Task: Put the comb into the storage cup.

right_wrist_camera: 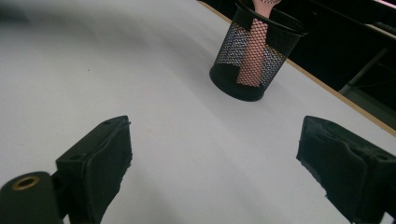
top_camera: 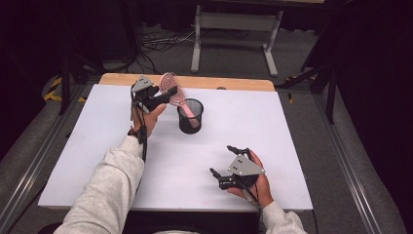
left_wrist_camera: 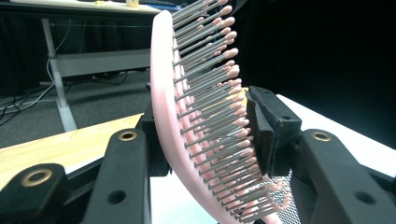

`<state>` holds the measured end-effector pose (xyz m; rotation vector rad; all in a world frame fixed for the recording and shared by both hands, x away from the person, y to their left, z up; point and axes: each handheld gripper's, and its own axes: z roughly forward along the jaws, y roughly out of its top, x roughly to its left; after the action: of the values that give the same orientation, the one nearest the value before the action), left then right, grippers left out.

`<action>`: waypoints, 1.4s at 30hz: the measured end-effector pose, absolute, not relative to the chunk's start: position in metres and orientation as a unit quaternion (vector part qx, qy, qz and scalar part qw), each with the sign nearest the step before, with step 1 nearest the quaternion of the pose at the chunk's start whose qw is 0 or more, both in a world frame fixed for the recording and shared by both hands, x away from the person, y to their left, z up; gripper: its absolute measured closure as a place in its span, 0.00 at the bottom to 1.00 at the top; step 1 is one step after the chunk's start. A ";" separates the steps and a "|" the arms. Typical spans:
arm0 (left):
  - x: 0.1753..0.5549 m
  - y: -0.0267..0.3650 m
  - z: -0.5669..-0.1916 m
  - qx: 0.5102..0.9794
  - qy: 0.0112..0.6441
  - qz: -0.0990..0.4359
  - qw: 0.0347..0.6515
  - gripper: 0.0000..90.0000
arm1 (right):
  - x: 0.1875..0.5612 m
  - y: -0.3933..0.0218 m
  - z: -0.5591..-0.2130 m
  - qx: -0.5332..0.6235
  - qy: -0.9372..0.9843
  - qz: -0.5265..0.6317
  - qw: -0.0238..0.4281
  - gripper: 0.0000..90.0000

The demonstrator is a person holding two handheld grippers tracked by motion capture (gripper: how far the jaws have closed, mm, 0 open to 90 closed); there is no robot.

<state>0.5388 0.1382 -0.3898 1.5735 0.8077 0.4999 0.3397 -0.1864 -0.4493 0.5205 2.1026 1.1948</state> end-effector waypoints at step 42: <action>0.523 0.146 -0.360 0.728 0.296 0.289 0.547 0.37 | 0.339 -0.187 -0.447 0.200 0.801 0.456 0.333 0.13</action>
<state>0.5231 0.1457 -0.3595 1.7259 0.7019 0.6844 0.3388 -0.1872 -0.4468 0.5213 2.0911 1.1920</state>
